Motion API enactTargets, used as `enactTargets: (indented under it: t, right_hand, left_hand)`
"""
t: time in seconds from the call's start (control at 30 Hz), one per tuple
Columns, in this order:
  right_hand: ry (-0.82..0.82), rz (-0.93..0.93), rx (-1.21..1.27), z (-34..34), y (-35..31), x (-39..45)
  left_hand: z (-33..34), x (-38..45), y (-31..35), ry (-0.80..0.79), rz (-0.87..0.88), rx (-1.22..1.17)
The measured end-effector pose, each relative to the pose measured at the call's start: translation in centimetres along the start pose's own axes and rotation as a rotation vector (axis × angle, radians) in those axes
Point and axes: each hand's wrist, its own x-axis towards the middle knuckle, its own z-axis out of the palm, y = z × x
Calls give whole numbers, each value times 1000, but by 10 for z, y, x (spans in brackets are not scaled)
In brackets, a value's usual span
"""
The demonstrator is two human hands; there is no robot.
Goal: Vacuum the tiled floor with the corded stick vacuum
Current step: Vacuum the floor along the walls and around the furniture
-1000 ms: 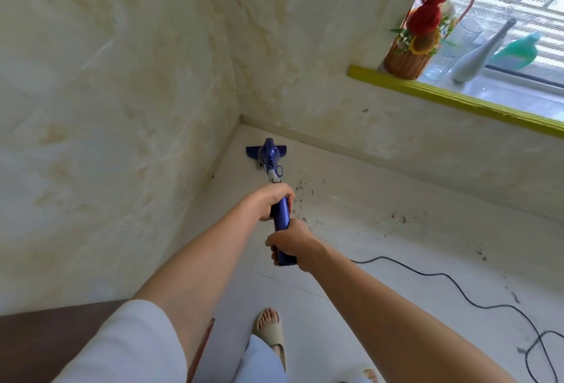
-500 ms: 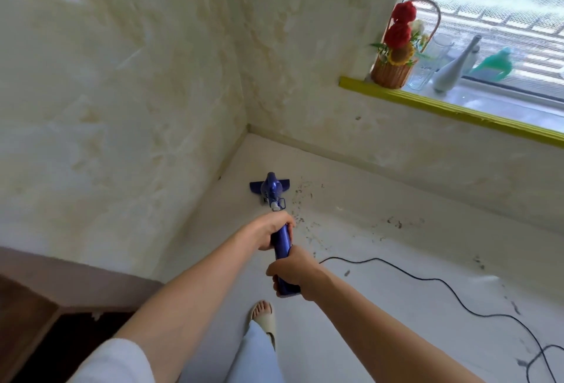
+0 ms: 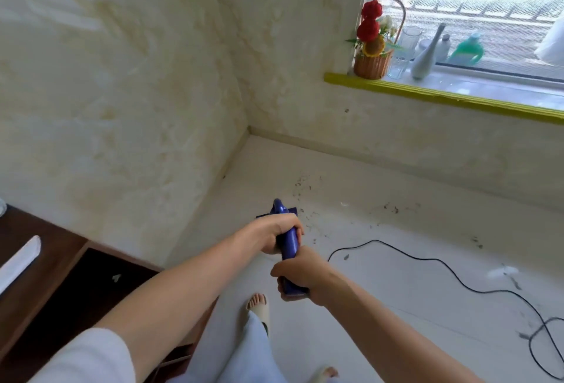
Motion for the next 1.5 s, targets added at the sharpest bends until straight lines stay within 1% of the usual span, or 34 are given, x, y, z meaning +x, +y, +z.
enactTargets:
  t: [0.17,0.27,0.37,0.63,0.83,0.93,1.13,1.3,1.5]
  right_hand:
    - [-5,-27,181,47,-16,11]
    - [30,-22,207,76,-34,28]
    - [42,-13,295,99,-60,45]
    - [121,-14,318,121,-104,94]
    - [210,10,290,120,-129,136]
    - [233,19,235,112,-144,154]
    - [336,69,144,87,-162,186]
    - [339,115,91,75,-158,190]
    - [307,80,73,72,-149,168]
  left_hand:
    - [-43,-5,9,-19,-27,66]
    - [-70,-6,23,-22,-39,112]
    - [-99,0,43,-37,-60,144]
    - [-140,35,86,-56,-67,217]
    - [-152,67,116,-56,-48,275]
    - [-157,84,134,-65,-28,236]
    - [-151,111,157,-91,45,165]
    - [-143,123,155,-116,75,120]
    - [-134,110,144,-104,87,149]
